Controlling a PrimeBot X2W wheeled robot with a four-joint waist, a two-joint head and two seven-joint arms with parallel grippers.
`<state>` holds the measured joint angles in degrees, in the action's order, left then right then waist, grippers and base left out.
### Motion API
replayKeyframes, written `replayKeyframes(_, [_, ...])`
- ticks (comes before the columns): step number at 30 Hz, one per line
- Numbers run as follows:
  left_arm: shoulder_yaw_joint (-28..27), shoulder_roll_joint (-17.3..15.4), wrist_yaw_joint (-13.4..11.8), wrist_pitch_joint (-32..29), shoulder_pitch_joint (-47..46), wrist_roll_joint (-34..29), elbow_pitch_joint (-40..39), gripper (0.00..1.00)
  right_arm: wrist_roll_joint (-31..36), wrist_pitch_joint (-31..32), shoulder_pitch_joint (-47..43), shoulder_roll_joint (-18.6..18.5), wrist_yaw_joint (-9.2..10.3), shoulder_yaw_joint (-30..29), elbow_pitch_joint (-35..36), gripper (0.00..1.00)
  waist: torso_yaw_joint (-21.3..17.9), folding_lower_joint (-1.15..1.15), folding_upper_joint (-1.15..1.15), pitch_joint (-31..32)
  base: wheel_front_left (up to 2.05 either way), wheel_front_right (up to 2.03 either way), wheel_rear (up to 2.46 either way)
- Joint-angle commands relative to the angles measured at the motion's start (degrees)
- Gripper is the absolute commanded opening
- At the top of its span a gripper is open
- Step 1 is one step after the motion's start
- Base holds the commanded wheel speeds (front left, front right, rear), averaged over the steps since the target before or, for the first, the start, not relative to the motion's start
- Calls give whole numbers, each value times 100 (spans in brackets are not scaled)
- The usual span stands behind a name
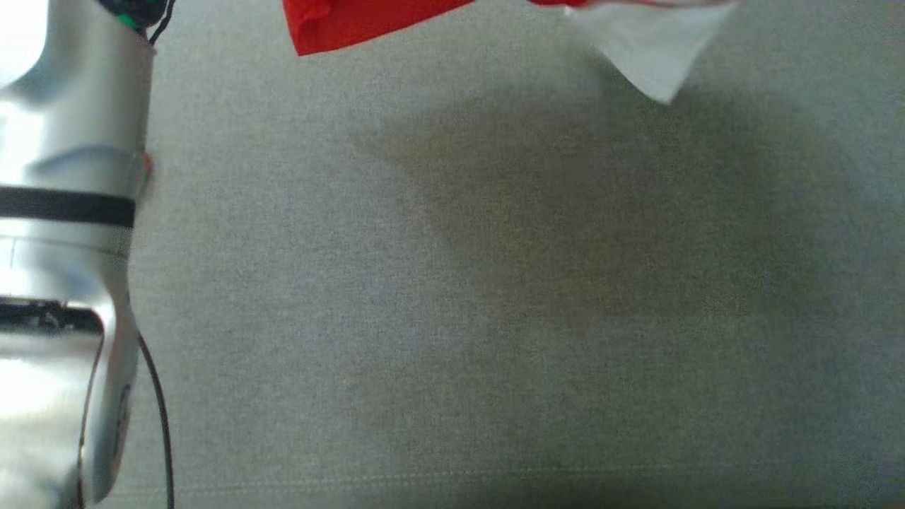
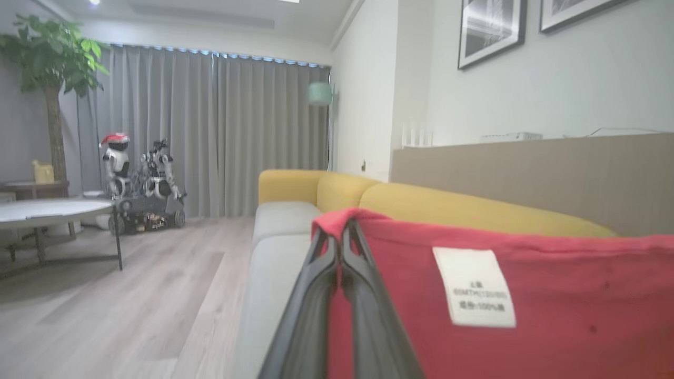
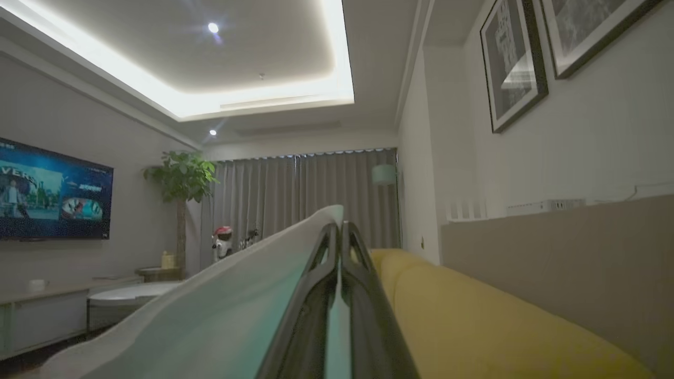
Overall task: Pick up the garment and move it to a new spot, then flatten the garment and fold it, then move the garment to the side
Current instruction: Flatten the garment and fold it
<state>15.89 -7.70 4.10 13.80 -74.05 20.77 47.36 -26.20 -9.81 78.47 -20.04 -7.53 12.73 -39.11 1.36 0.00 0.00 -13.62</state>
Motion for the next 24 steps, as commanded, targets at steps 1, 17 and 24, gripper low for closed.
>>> replayKeyframes(1, [-119, -155, 21, 36, -187, -8, 8, 0, -52, 12, 102, 167, 4, 100, -50, 0, -24, 0, 0, -113, 0, 0, 0])
replayKeyframes(17, [-362, 267, 158, 42, 825, 630, 2481, 0, -1246, -293, -1332, 690, 4, 1423, -2013, 0, -222, 0, 0, -483, 0, 0, 0])
replayKeyframes(24, [-602, 247, 209, 115, 1791, 763, 1935, 0, -1957, -486, -2789, 492, 4, 1516, -1284, 0, -220, 0, 0, -205, 0, 0, 0])
